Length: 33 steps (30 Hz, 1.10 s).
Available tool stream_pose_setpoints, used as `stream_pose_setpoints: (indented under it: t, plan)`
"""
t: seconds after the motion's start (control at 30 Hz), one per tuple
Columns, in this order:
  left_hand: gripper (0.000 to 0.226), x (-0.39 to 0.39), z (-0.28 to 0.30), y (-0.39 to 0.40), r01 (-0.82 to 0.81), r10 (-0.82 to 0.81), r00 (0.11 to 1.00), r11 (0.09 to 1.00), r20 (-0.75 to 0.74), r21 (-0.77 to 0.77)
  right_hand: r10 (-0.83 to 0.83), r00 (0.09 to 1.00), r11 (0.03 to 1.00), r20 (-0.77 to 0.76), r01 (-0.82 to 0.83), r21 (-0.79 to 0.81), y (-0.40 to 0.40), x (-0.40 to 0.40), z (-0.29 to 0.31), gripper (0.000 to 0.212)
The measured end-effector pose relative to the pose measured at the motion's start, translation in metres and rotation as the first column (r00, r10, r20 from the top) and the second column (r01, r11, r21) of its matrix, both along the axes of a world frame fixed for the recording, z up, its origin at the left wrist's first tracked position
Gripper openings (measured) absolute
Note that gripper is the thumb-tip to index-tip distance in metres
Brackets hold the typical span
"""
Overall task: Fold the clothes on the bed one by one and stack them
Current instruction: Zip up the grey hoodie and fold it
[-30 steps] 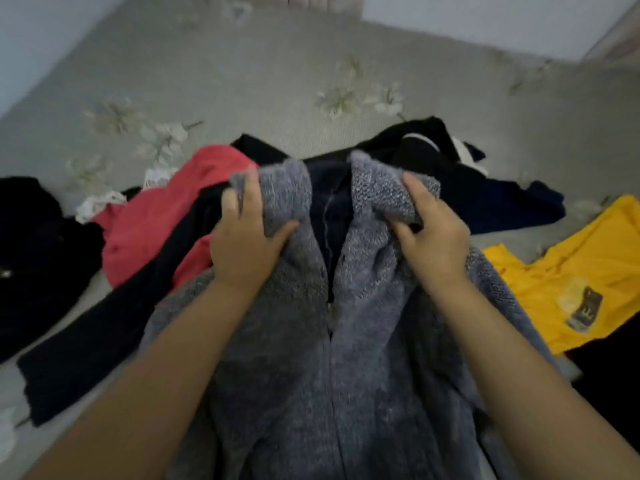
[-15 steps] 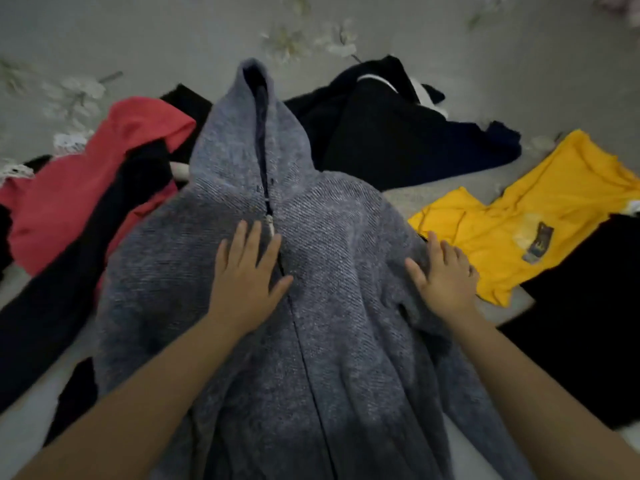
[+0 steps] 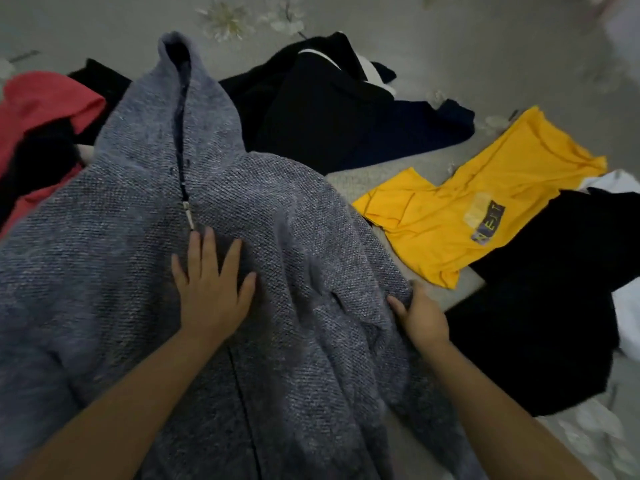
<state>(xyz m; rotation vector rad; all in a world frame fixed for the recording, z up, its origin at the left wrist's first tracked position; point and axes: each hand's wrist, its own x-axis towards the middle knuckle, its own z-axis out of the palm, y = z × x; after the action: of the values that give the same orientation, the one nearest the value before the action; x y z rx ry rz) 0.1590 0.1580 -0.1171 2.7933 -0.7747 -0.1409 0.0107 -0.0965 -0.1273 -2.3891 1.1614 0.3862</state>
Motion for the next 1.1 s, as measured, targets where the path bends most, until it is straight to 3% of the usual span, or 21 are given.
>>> stream_pose_setpoints:
  t: [0.07, 0.2, 0.4, 0.5, 0.6, 0.7, 0.77, 0.87, 0.97, 1.1]
  plan:
    - [0.065, -0.011, 0.004, -0.024, 0.067, -0.064, 0.997, 0.997, 0.046, -0.048, 0.065, 0.993, 0.998, 0.103, -0.066, 0.009, -0.02, -0.001, 0.017, 0.048]
    - [0.061, -0.034, 0.005, -0.098, 0.181, -0.181, 0.983, 0.982, 0.012, -0.057, 0.169, 0.964, 0.969, 0.203, -0.125, -0.211, -0.106, 0.012, 0.081, 0.057]
    - [0.067, -0.049, -0.001, -0.199, 0.14, -0.128, 0.979, 0.988, -0.157, 0.072, 0.375, 0.925, 0.858, 0.05, -0.327, -0.396, -0.227, 0.061, 0.127, 0.068]
    - [0.099, -0.046, -0.021, -0.222, 0.047, -0.027, 0.986, 0.991, -0.164, 0.123, 0.468, 0.883, 0.776, -0.041, -0.433, -0.459, -0.245, 0.072, 0.099, 0.074]
    - [0.117, -0.05, -0.04, -0.227, 0.04, 0.025, 0.976, 0.956, -0.218, 0.291, 0.355, 0.932, 0.869, 0.069, -0.302, -0.392, -0.244, 0.038, 0.057, 0.095]
    - [0.087, -0.05, -0.041, -0.232, 0.049, 0.032, 0.978, 0.925, -0.205, 0.377, 0.105, 0.959, 0.972, 0.263, -0.043, -0.23, -0.232, -0.018, 0.03, 0.099]
    - [0.068, -0.051, -0.041, -0.235, 0.038, 0.047, 0.977, 0.921, -0.207, 0.388, -0.01, 0.962, 0.991, 0.272, 0.046, -0.127, -0.22, -0.042, 0.022, 0.097]
    - [0.064, -0.054, -0.038, -0.238, 0.035, 0.057, 0.977, 0.911, -0.208, 0.41, -0.013, 0.968, 0.998, 0.25, 0.029, -0.059, -0.206, -0.046, 0.016, 0.084]
    - [0.064, -0.054, -0.034, -0.236, 0.059, 0.036, 0.976, 0.908, -0.216, 0.415, -0.055, 0.927, 0.994, 0.371, 0.014, 0.112, -0.202, -0.037, 0.028, 0.075]
    - [0.087, -0.06, -0.016, -0.216, 0.063, -0.002, 0.984, 0.939, -0.178, 0.338, 0.163, 0.905, 0.983, 0.393, -0.181, 0.009, -0.195, -0.026, 0.056, 0.066]
